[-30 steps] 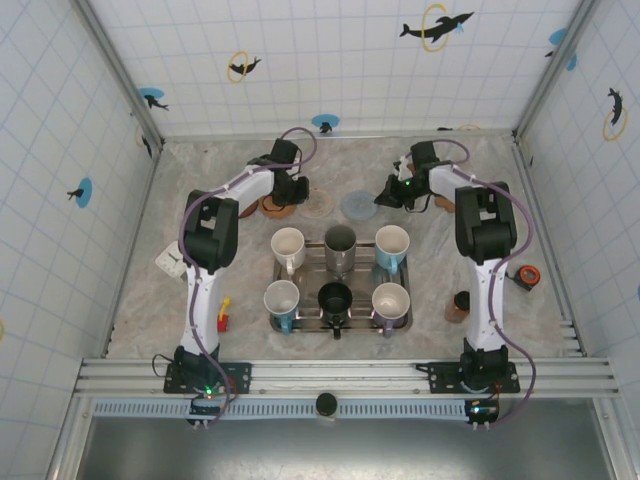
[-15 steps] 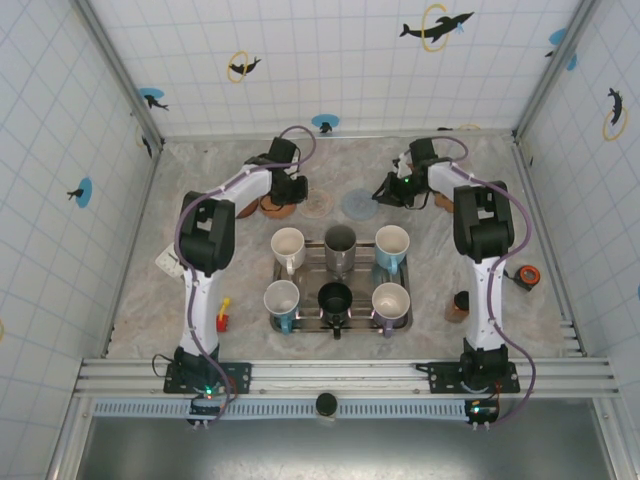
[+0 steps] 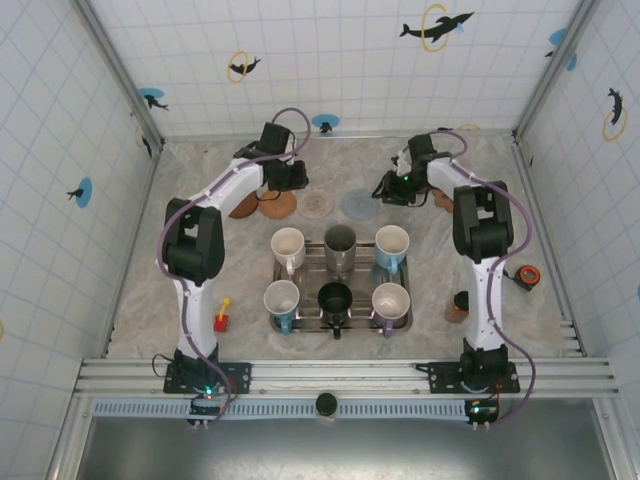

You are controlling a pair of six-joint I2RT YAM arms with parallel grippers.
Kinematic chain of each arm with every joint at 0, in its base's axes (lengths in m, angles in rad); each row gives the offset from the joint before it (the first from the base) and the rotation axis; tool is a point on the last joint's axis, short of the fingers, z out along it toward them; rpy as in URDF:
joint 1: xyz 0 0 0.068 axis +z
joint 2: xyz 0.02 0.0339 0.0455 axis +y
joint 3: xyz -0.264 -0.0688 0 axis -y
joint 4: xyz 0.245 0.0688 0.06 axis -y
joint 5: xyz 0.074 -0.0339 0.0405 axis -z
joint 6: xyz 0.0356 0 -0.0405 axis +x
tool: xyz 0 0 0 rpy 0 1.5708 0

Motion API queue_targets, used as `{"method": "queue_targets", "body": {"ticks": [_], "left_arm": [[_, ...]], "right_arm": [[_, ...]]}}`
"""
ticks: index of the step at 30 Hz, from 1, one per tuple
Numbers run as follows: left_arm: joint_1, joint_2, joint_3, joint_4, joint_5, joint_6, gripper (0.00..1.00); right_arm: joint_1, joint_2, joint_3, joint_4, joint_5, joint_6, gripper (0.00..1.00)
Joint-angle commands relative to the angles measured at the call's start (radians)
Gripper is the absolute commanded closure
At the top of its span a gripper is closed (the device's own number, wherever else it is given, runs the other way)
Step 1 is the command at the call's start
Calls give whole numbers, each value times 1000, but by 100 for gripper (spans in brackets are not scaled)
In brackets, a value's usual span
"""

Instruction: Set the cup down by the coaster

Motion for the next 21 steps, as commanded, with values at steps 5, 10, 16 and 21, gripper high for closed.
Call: {"method": "queue_targets", "body": {"ticks": [5,10,16,21], "left_arm": [[7,-108,14,0,10,2,63],[7,-174,-35,47,9,-17,57],[7,-218,-75,90,24,-39,53],[6,-239,-94,112,5,-50,53]], "right_arm": [[-81,-77,100,-94,60,-53,52],[-153,-46,221,-172,106,-81,46],[-223,88,443,-224,114,-68,41],[-254,214,600,-191,67,-7,41]]}}
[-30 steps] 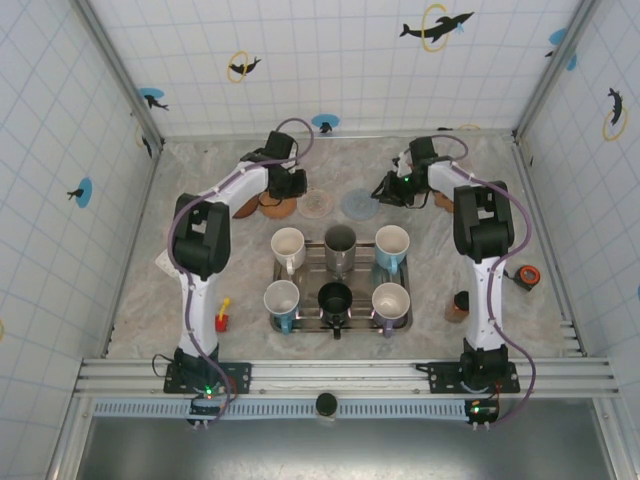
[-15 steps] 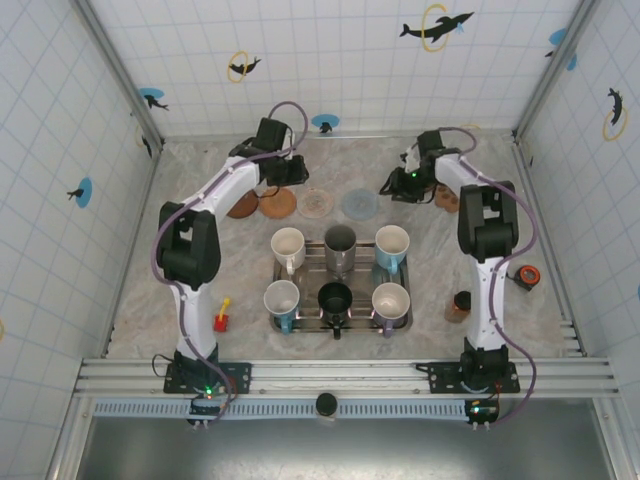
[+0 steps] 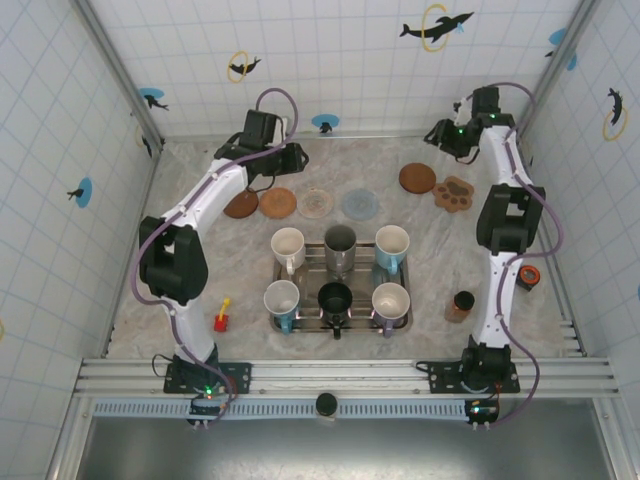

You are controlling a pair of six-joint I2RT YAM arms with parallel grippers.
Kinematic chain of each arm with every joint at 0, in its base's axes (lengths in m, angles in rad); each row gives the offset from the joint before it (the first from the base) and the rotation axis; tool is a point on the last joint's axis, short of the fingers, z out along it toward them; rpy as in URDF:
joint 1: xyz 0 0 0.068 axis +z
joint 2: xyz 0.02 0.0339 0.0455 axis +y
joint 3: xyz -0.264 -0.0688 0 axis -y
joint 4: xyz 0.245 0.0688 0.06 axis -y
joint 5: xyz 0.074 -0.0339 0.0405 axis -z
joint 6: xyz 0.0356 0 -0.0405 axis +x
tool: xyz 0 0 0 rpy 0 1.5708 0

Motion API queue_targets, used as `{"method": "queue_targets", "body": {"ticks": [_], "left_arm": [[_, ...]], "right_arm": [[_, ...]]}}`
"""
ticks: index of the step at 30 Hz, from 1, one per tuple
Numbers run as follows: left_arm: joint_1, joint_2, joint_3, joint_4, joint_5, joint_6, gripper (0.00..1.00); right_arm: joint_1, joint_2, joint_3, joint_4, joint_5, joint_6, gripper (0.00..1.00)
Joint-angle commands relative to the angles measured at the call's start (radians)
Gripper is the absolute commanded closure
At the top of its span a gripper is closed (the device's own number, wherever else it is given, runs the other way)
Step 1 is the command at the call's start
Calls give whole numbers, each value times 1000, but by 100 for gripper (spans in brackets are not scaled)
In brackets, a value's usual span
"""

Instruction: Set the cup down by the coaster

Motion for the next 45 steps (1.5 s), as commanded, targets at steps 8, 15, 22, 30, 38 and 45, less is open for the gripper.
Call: {"method": "queue_targets", "body": {"ticks": [8,15,22,30,38,45], "left_arm": [[6,-177,-159,171,-17,-42,46],[6,-235,-196,199,-24,-36,42],[6,-273,-230,218,-38,-27,41],[6,-286,-251,227,-25,-24,40],[6,-302,-273,221,-5,-21,40],[6,-333,-317,236,2,-22,40]], "right_arm": [[-12,189,72,143,-114,155,41],[1,255,91,204,-131,192,42],[21,295,97,217,-162,214,45],[46,278,79,56,-117,106,49],[62,138,-171,85,-67,69,51],[82,82,-268,60,-52,31,52]]}}
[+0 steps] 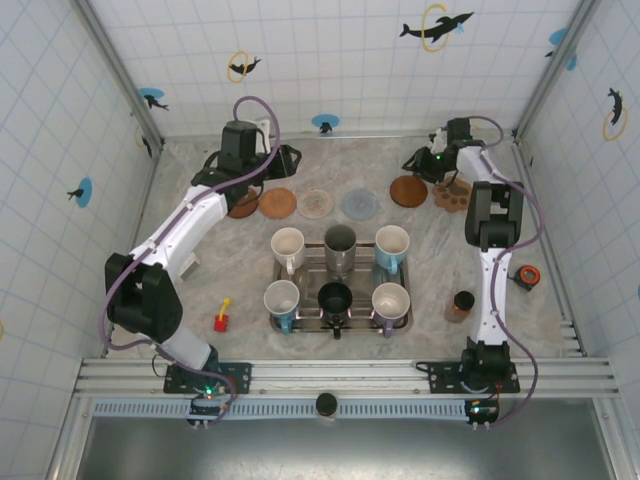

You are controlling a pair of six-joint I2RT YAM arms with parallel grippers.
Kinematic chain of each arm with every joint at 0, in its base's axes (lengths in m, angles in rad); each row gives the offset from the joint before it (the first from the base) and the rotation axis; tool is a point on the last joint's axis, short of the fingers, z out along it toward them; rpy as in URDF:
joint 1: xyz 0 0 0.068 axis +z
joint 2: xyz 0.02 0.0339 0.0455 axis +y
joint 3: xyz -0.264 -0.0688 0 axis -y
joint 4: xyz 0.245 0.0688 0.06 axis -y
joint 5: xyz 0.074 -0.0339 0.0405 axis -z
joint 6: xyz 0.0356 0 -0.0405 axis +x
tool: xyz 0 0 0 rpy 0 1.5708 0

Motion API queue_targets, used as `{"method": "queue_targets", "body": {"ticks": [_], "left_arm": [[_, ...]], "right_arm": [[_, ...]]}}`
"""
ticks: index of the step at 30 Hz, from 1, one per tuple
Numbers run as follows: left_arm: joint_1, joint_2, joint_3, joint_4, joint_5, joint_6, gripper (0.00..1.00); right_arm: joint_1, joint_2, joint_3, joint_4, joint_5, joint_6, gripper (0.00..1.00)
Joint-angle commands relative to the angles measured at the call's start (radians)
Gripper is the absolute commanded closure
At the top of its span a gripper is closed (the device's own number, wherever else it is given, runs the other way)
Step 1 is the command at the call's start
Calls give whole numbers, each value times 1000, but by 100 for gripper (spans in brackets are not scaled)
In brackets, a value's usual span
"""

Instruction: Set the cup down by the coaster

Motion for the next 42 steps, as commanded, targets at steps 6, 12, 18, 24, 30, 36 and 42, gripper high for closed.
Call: {"method": "queue_targets", "body": {"ticks": [6,12,18,24,30,36,42], "left_arm": [[5,-60,-52,25,7,7,40],[5,-102,-97,32,-30,15,40],[7,-116,-146,48,-43,35,40],[7,-102,-178,74,-33,42,40],[6,-84,-175,92,-10,48,39],[5,-73,-165,92,-7,54,39],[6,-72,-165,94,-5,55,39]], "right_arm": [[28,-51,-111,-128,105,-44,51],[31,-83,-158,-141,126,-54,51],[37,-127,-209,-168,174,-62,52],[45,-176,-252,-203,233,-81,49],[33,-210,-259,-234,276,-85,46],[26,-237,-303,-250,299,-98,46],[39,-289,-398,-216,289,-95,48]]}}
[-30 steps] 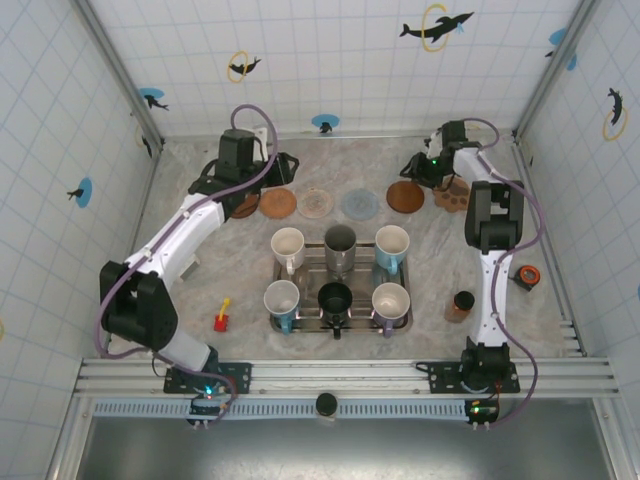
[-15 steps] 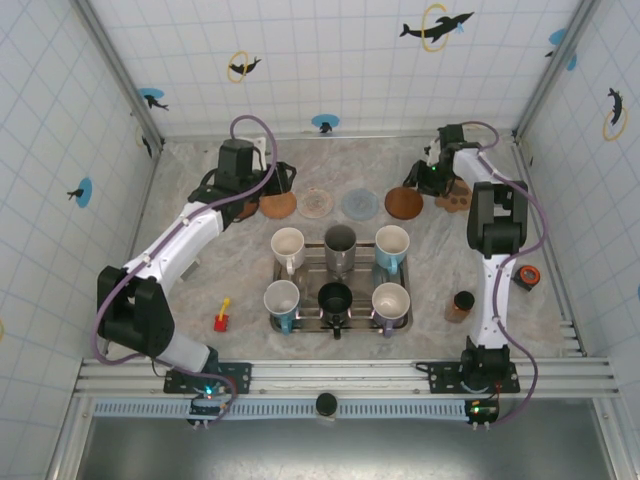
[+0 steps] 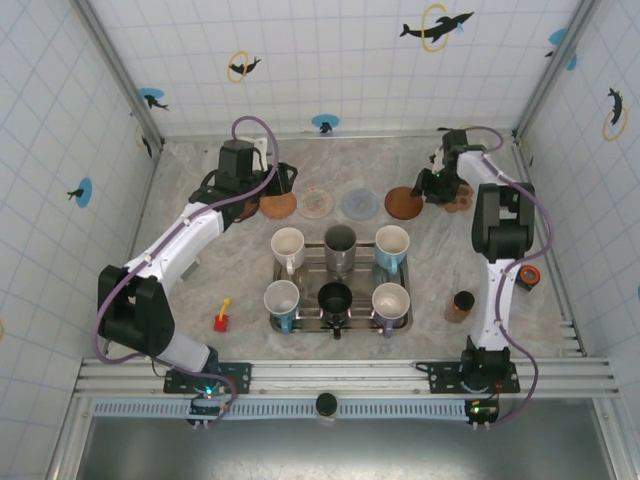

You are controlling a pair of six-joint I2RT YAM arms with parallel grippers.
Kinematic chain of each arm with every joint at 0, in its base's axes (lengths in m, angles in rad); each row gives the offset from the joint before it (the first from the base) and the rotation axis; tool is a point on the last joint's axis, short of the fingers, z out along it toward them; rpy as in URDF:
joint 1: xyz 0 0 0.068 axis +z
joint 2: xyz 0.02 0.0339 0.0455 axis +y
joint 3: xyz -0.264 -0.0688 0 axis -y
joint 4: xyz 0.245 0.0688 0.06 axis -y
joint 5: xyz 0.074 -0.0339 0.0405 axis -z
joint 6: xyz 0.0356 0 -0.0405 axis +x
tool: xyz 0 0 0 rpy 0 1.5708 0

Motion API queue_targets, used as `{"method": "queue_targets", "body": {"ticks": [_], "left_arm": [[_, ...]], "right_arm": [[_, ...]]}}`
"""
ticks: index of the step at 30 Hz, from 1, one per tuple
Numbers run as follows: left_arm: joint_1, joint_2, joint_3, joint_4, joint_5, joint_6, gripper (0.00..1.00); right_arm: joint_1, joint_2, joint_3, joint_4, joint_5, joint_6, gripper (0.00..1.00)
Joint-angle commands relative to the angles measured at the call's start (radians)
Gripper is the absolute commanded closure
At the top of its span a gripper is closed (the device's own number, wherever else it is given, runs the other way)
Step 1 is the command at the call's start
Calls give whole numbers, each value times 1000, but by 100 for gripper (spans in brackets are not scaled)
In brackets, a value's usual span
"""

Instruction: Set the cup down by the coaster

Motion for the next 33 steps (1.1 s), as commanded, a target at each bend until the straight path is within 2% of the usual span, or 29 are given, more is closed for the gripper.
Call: {"method": "queue_targets", "body": {"ticks": [1,15,33], "left_arm": [[5,13,11,21,13,19,39],[7,15,5,27,24,15,39],[6,16,-8,42,39,6,39]], "right_arm": [[6,-26,-73,-43,29,-3,49],[62,9,-75,-44,10,8,54],[71,-26,-107,-78,32,-13,56]]}}
